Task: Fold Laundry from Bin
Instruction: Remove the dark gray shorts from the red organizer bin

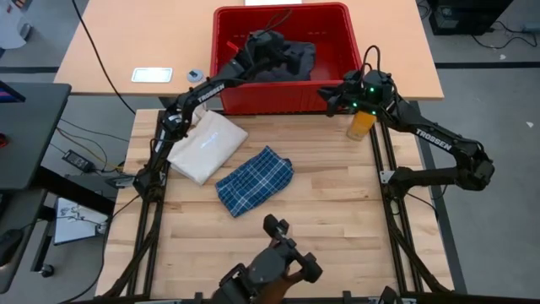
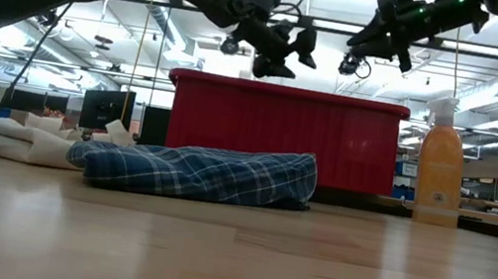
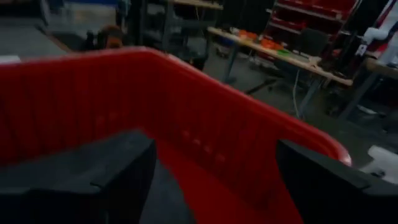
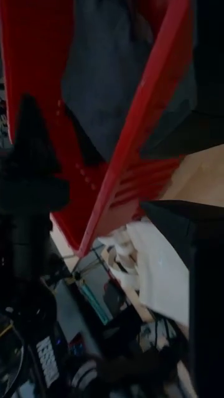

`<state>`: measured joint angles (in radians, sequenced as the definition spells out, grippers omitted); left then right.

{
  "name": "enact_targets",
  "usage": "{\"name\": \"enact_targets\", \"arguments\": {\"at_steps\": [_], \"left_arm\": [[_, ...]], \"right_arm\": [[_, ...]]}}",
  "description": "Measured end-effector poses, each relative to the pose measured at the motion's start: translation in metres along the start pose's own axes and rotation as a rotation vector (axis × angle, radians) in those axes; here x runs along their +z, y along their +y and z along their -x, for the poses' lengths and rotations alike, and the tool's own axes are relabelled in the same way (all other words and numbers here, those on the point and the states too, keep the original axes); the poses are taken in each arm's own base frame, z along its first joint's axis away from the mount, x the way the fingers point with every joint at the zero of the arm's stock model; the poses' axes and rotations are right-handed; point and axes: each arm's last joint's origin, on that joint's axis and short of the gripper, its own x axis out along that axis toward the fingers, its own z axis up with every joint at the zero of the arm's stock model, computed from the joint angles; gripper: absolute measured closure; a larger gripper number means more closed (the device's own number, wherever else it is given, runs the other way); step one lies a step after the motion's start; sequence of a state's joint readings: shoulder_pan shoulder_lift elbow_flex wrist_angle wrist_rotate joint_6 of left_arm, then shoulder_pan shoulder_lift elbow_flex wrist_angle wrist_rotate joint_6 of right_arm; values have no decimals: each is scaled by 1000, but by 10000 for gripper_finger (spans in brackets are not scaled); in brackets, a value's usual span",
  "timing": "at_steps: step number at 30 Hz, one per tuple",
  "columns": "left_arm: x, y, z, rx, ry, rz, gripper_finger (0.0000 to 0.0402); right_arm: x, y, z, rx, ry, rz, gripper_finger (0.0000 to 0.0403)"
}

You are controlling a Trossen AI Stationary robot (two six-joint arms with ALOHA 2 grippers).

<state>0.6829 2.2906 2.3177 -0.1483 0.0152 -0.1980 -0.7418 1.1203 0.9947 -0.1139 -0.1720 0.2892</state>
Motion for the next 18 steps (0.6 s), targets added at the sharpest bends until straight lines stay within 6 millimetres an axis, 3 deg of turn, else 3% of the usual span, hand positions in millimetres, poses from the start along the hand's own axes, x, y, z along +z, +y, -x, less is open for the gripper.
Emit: {"name": "enact_targets", "arguments": {"at_steps": [6,12,18], "left_arm": [[-8,-5,-5,43,8,-8,68],[-58,11,-28,128,167,32,68],[-77,27,-37,179,214,174,68]], "right_arm": [[7,6,16,23,-49,-15,278],[12,8,29,-3,-89,28,278],[11,8,28,-6,-83,20,278]]}}
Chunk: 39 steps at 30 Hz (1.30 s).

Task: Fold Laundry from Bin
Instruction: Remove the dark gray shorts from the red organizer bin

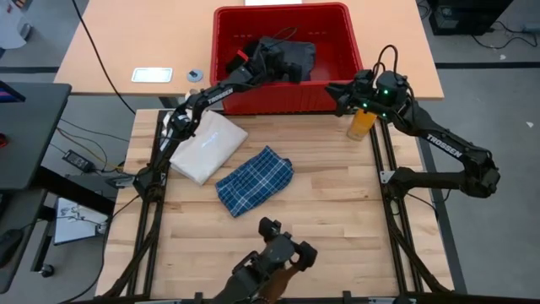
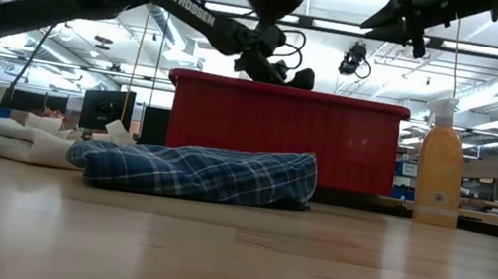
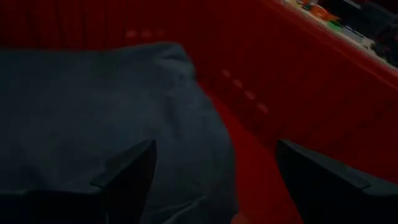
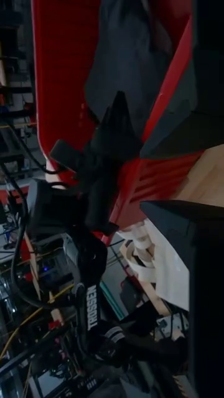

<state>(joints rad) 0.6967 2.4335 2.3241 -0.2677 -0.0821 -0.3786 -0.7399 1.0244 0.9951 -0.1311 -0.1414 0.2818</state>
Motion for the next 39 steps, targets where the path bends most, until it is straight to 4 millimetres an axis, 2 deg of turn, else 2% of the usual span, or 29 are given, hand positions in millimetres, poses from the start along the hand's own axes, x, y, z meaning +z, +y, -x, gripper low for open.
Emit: {"name": "enact_targets", "arguments": {"at_steps": [6,9,12,21,26,33,39], "left_arm": [[-6,15,-5,57,41,177,68],[0,20,-4,43,12,314,68],[5,21,-5,23,-21,352,68],[-1,23,-4,70,25,241,68],[-3,33,-4,131,71,197,68],[-4,53,-2,234,132,12,68],[2,53,-1,206,97,-32,68]], "right_arm": [[-1,0,-1,3,11,-15,278],[-1,0,-1,1,11,-24,278],[-1,0,-1,0,10,-26,278],[-1,-2,-1,-28,11,0,278],[-2,-3,-1,-39,13,8,278],[-2,-4,-1,-42,15,8,278],[-2,-4,-1,-42,15,0,278]]}}
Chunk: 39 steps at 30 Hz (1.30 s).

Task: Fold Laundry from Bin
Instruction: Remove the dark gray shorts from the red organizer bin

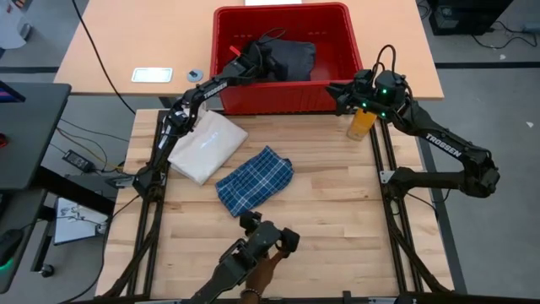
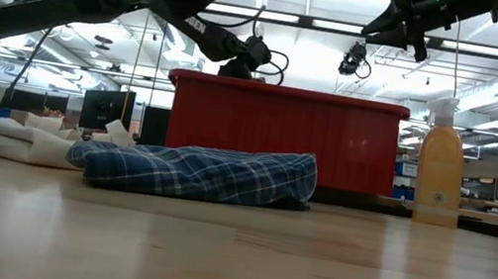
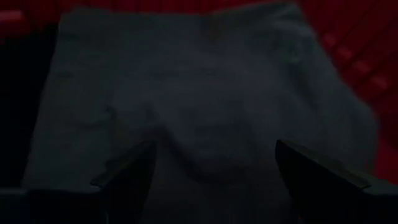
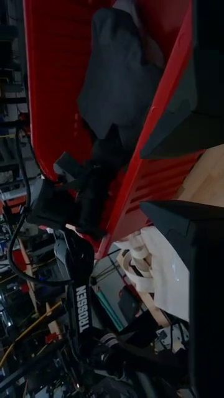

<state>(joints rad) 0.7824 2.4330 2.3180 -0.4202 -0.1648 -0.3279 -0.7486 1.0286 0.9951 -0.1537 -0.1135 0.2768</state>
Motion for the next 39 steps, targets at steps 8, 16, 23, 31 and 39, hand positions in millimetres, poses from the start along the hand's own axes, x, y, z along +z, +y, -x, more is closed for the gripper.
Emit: {"name": "enact_targets", "arguments": {"at_steps": [8,16,23,31,39], "left_arm": [[13,-16,11,-63,-118,-47,68],[32,-21,35,-58,-165,-143,68],[52,-6,61,-276,-80,-94,68],[85,1,120,-190,-155,-231,68],[102,2,154,-168,-223,-281,93]], "right_arm": [[0,0,0,-1,4,-9,278],[0,-1,1,-27,9,-36,278],[33,4,-3,-88,-40,-53,278],[51,1,-39,-108,94,32,278],[73,-11,-88,-46,121,78,265]]}}
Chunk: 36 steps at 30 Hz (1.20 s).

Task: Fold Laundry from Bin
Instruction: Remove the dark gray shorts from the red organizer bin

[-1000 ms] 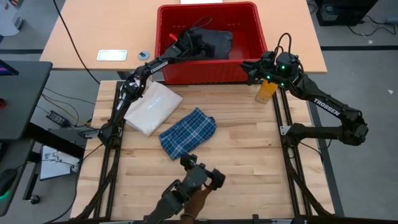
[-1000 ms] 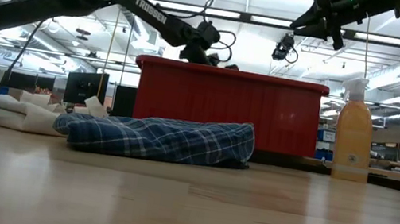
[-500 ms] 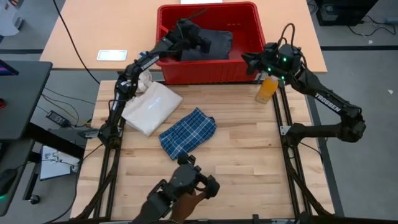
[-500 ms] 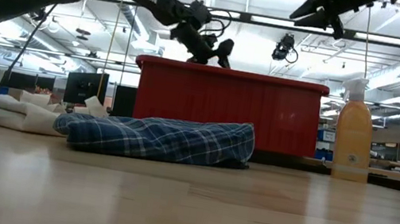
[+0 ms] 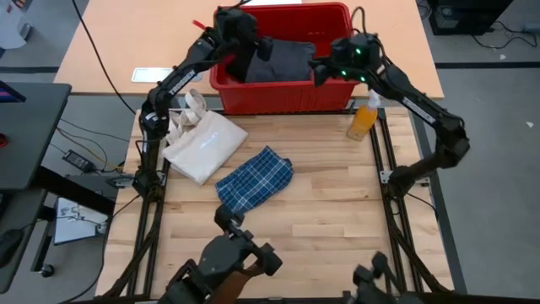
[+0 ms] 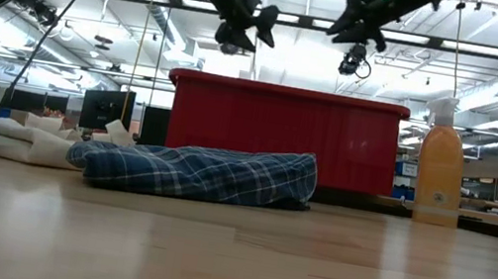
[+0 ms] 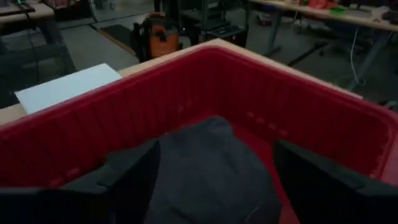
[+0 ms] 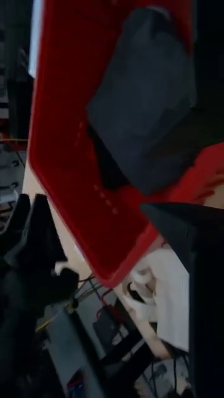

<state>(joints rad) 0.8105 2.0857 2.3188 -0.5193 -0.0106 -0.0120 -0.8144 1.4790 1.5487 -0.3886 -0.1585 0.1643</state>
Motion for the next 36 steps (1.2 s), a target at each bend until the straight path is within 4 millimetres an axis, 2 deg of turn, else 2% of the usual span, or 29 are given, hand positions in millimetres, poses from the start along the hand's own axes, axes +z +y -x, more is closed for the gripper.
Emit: {"name": "enact_targets", "arguments": {"at_steps": [6,11,17,19,24,29,33,36], "left_arm": [[-6,-2,-3,-39,45,-12,150],[-1,3,-3,-38,-4,-86,191],[1,43,2,-40,-12,-58,218],[0,57,3,-63,-10,-42,220],[0,73,6,-99,-17,-68,221],[-2,81,7,-168,-22,-77,221],[-20,80,-4,-190,40,-49,221],[-38,69,-11,-226,96,-29,221]], "right_arm": [[28,-10,-26,37,-15,-8,214],[31,-25,-45,5,33,-102,136],[15,-52,-79,-40,64,-273,34],[8,-60,-90,-45,84,-334,12],[-8,-79,-112,-45,128,-482,18],[-7,-90,-119,-57,64,-557,9],[-1,-94,-117,-69,6,-569,4],[-4,-102,-115,-103,29,-601,5]]}}
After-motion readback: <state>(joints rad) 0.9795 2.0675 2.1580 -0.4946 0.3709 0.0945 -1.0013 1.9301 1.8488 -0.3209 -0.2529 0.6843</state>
